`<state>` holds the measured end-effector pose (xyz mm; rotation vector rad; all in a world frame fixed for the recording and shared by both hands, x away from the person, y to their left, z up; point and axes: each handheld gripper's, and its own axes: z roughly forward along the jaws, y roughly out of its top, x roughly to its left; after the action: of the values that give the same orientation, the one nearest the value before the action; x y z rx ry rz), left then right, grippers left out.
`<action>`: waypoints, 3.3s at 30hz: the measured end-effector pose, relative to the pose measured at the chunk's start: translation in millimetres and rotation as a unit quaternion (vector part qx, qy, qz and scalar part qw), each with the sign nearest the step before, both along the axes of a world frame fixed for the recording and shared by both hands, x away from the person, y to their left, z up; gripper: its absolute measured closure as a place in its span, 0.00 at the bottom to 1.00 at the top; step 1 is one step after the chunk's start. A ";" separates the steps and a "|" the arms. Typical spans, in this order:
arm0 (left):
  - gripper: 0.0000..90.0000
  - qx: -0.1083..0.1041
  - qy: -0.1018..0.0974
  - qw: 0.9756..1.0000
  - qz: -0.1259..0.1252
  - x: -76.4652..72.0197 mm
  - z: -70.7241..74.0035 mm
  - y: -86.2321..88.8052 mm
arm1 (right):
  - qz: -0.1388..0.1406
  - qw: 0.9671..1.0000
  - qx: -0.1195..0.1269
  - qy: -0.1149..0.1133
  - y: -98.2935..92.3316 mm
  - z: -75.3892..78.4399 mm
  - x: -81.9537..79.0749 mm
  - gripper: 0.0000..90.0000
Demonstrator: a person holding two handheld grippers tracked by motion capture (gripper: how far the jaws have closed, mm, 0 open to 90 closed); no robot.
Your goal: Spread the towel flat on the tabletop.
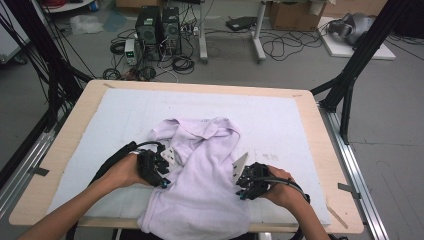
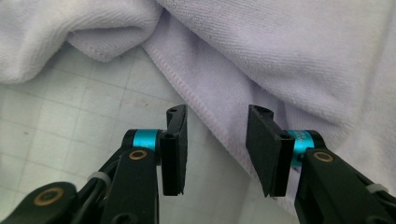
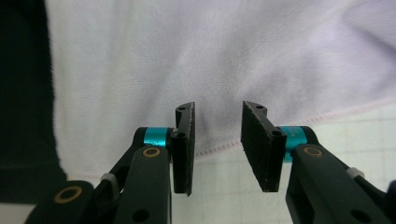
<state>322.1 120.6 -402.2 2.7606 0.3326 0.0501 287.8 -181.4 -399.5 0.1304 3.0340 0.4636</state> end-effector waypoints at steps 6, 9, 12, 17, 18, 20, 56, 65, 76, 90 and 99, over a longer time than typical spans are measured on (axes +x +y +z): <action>0.80 0.022 0.016 1.000 0.010 2.3 -6.6 -8.2 | 0.012 0.999 -0.044 0.014 11.2 -8.3 9.4 0.91; 0.93 0.028 0.022 0.999 0.005 -0.6 -5.6 -11.2 | 0.011 0.998 -0.056 0.015 14.2 -7.7 9.0 0.98; 0.96 0.029 0.008 1.000 0.002 -4.3 -2.4 -11.0 | 0.010 0.998 -0.059 0.012 15.1 -6.7 8.4 0.99; 0.96 -0.027 -0.013 0.999 0.021 -3.1 22.2 9.1 | -0.014 1.000 -0.008 0.011 -0.2 7.4 7.4 0.99; 0.96 -0.032 -0.015 0.999 0.022 -3.0 25.5 12.0 | -0.022 1.000 0.006 0.006 -6.0 13.7 7.3 0.99; 0.96 -0.058 -0.029 0.997 0.032 -3.1 38.5 25.7 | -0.030 0.999 0.025 0.001 -14.1 22.9 7.2 0.99; 0.65 -0.125 -0.028 0.991 -0.036 -60.8 68.9 106.5 | 0.013 0.981 0.191 0.045 -78.6 62.4 -28.9 0.89; 0.56 -0.113 -0.075 0.991 0.003 -32.4 62.9 79.9 | -0.041 0.984 0.175 -0.014 -57.9 64.6 -6.7 0.70; 0.63 -0.008 -0.011 1.000 0.006 -1.6 15.5 26.6 | -0.023 0.999 -0.029 -0.016 -9.4 12.5 22.9 0.70; 0.95 0.011 0.018 0.999 0.028 7.4 5.7 24.4 | -0.020 0.995 -0.094 0.021 -3.1 -3.6 41.3 0.99; 0.95 -0.091 -0.044 0.993 0.065 7.1 60.1 61.0 | -0.045 0.997 0.064 -0.020 -38.4 54.9 28.9 0.99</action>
<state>329.2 181.7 -342.2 2.5451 0.4682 0.1643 316.7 -219.8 -344.6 0.2611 2.9441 0.6457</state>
